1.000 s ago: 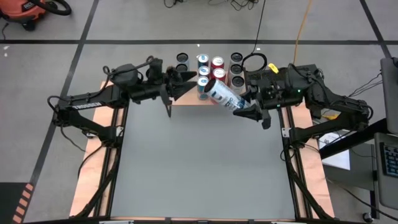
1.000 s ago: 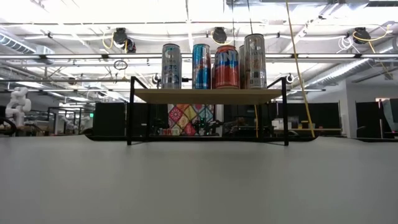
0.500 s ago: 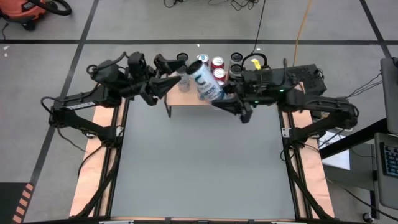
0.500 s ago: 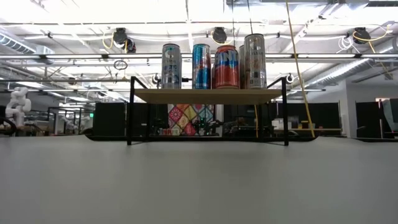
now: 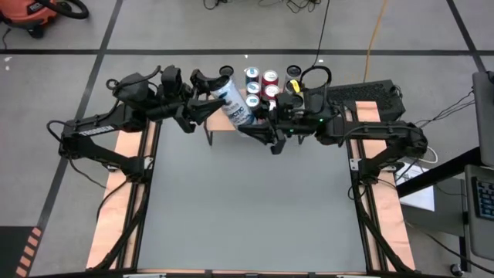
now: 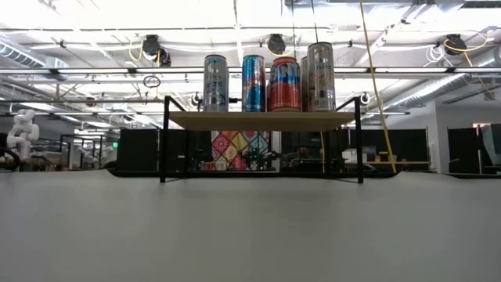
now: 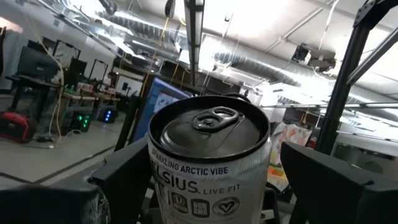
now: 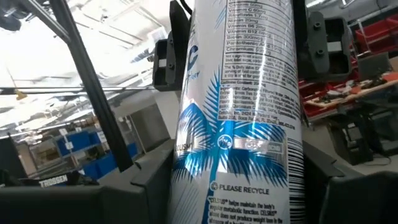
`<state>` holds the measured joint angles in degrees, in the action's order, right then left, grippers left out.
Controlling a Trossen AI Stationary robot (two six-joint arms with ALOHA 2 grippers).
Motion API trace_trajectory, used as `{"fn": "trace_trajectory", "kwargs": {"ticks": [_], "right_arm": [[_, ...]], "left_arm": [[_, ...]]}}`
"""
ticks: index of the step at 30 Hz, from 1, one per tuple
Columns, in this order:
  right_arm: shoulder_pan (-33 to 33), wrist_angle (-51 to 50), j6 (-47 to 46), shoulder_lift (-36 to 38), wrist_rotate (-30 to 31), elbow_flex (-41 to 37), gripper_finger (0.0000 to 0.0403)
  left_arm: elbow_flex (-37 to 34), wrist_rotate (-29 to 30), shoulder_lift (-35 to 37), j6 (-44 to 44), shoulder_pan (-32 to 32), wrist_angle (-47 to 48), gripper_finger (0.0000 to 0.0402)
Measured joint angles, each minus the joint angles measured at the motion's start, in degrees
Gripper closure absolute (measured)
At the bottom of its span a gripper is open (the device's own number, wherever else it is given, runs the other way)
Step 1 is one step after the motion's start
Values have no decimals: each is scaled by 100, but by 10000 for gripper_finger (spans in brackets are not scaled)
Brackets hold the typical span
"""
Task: Place canned beverage on shelf
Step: Put the white soda can on the shelf aligned with the other white soda can
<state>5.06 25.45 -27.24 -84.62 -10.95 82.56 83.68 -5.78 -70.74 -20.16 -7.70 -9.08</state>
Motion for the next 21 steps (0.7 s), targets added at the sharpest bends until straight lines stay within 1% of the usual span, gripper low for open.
{"fn": "trace_trajectory", "kwargs": {"ticks": [4,8,12,14,17,21], "right_arm": [[-4,3,119,-41,187,0,197],[-2,-60,245,-49,198,0,197],[-2,-139,288,-43,211,0,197],[-2,-176,288,-35,212,0,197],[2,-239,297,-35,218,2,197],[2,-462,417,-37,254,2,197]], "left_arm": [[-2,166,35,116,4,61,61],[-11,291,108,149,2,241,88],[-11,279,147,159,-8,315,118],[-11,244,148,163,-14,324,127],[-11,227,159,160,-17,457,128],[-1,223,233,141,-15,895,104]]}}
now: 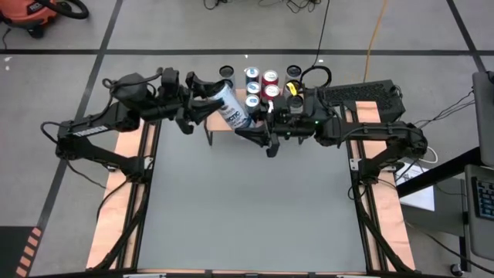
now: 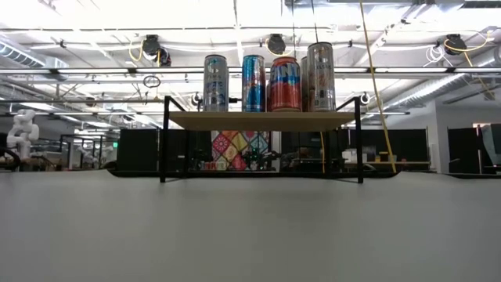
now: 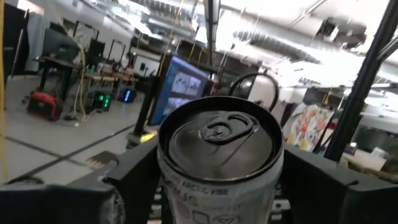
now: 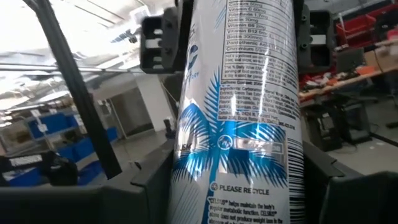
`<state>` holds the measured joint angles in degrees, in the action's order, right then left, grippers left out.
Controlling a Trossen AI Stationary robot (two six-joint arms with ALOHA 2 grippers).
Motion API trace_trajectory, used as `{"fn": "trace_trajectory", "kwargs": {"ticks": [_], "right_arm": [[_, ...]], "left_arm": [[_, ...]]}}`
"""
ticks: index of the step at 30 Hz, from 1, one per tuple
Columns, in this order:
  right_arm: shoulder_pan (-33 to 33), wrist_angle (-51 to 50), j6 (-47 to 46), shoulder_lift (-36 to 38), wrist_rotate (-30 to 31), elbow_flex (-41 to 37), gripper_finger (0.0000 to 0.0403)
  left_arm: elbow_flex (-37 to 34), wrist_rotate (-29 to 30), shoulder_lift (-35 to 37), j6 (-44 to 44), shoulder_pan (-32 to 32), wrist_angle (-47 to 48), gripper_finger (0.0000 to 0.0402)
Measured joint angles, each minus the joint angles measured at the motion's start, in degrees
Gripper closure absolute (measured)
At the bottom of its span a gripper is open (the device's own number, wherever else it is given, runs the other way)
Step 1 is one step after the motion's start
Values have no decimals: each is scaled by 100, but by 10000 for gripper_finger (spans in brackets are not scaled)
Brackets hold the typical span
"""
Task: Place canned beverage on shelf
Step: Put the white soda can on the shelf aligned with the other white soda can
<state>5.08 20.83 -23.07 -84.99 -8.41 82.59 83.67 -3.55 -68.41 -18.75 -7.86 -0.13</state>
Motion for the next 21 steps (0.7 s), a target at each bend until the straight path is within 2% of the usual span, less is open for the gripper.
{"fn": "trace_trajectory", "kwargs": {"ticks": [4,8,21], "right_arm": [[7,-213,31,0,-5,0,197],[7,-376,62,0,-33,-2,197],[7,-547,148,-5,-95,0,197]], "left_arm": [[3,-16,42,92,-4,346,79],[6,-93,104,67,-7,741,77],[-3,-153,279,111,-4,1219,138]]}}
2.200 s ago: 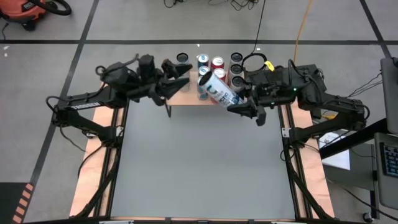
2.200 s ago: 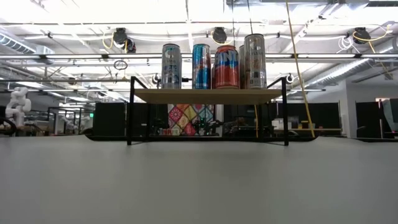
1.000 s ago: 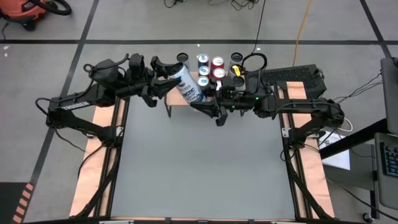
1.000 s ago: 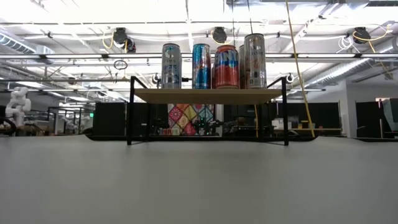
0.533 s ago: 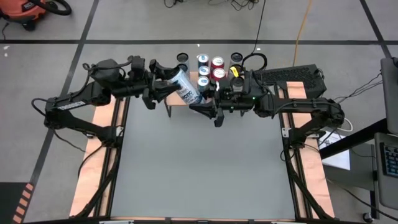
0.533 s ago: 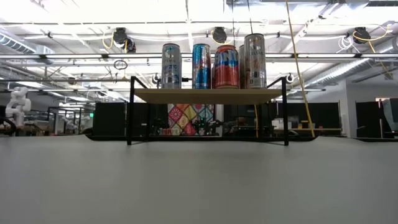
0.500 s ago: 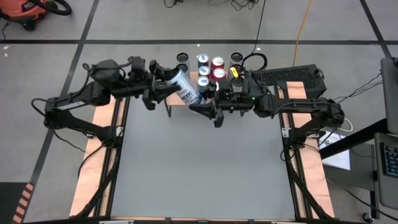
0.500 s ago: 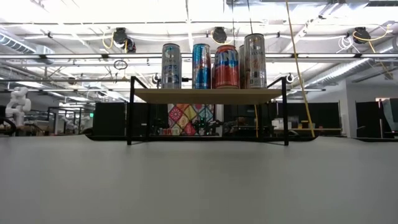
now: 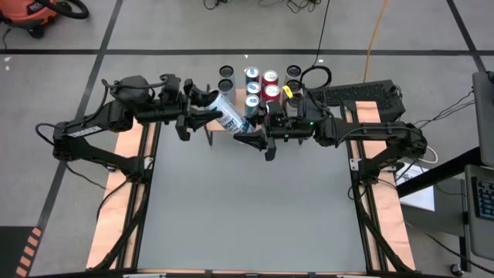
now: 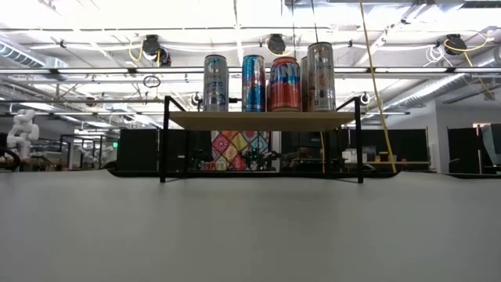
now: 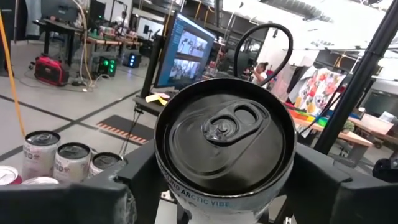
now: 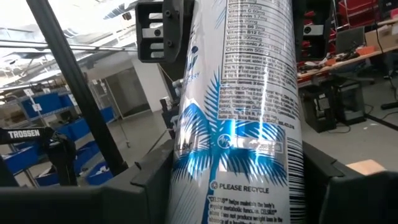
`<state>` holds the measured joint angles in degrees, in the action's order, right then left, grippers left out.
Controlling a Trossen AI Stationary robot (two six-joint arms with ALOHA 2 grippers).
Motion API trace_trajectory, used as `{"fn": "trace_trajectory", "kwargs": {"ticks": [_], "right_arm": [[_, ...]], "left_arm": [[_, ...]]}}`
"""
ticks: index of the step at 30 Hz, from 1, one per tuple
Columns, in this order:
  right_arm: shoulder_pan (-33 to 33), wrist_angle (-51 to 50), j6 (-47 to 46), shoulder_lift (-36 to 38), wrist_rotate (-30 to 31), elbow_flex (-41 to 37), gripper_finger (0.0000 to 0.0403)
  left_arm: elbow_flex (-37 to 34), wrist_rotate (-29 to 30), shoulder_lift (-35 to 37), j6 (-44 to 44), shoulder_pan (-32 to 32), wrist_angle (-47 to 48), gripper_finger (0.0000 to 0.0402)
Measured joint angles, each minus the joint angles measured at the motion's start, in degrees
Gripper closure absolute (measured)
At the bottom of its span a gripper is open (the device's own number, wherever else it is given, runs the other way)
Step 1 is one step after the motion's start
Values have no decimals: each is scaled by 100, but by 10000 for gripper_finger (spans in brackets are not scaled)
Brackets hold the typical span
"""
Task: Place canned beverage on shelf
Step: Put the white soda can on the shelf aligned with the other white soda can
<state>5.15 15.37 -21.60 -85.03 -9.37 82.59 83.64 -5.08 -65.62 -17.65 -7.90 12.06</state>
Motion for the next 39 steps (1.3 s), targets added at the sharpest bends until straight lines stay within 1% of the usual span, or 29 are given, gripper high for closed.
{"fn": "trace_trajectory", "kwargs": {"ticks": [7,15,19,26,35,39], "right_arm": [[0,-56,28,-7,7,0,189],[0,-174,-154,2,146,4,131],[-35,-313,-150,2,275,4,111],[-33,-537,-178,17,292,7,106],[-27,-941,-99,97,376,7,106],[-24,-1290,110,270,743,7,106]], "left_arm": [[0,-77,46,-2,0,123,148],[0,-81,67,21,-2,266,150],[0,-82,106,245,0,387,150],[0,-107,215,578,-58,573,150],[0,-219,216,663,-75,848,151],[0,-216,212,900,-81,850,151]]}}
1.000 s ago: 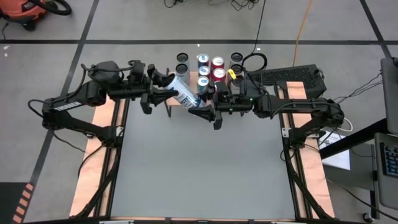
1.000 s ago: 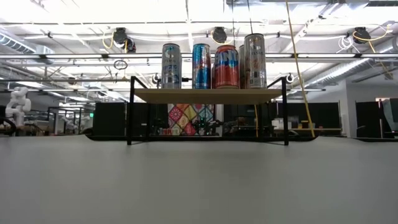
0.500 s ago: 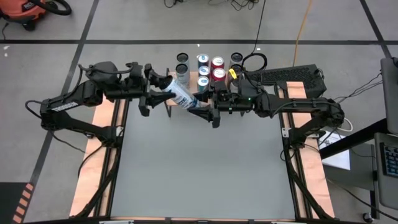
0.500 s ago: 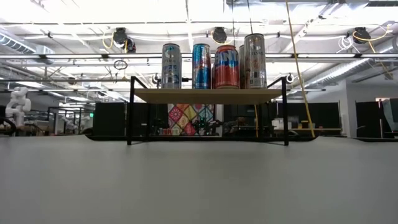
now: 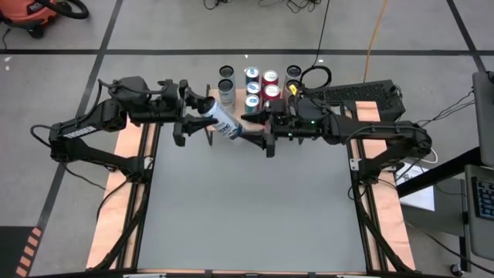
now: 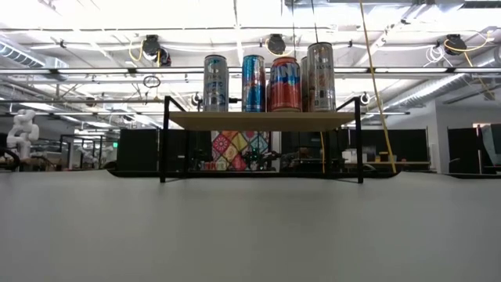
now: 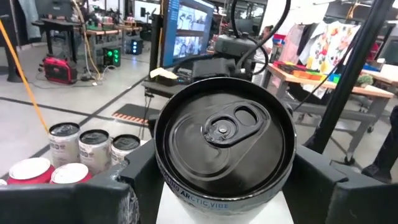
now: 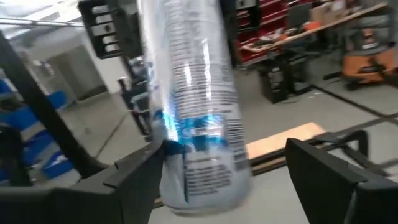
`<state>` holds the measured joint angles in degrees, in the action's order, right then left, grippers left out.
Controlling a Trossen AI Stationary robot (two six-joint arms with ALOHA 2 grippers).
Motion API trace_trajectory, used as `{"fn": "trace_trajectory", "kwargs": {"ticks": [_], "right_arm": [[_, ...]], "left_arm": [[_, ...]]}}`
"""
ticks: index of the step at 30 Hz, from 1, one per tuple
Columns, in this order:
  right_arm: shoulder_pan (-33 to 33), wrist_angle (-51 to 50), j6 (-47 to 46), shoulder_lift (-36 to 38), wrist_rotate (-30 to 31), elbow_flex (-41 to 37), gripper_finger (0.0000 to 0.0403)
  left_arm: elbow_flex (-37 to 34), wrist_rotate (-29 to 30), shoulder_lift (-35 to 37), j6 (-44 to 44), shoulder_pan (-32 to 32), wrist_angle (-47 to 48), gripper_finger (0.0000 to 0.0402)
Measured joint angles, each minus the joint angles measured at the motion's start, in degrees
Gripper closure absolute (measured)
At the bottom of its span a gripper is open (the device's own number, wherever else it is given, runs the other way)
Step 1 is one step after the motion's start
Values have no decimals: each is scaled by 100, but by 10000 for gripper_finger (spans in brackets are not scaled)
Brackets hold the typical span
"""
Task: Place canned beverage on shelf
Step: Put the white soda can on the shelf aligned with the other white soda can
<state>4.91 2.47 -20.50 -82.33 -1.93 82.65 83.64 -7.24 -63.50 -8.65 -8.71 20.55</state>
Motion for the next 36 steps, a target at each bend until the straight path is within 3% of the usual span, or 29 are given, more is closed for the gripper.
{"fn": "trace_trajectory", "kwargs": {"ticks": [8,15,26,36], "right_arm": [[17,-828,328,610,869,0,106],[10,-1157,623,1146,1274,0,106],[-11,-1542,409,1459,1263,0,106],[-90,-1622,101,1461,1241,-2,106]], "left_arm": [[0,-148,-5,159,-150,80,151],[0,-372,-42,521,-723,287,151],[2,-1104,-486,1604,-1594,863,151],[-128,-1156,-684,2099,-2133,1026,151]]}}
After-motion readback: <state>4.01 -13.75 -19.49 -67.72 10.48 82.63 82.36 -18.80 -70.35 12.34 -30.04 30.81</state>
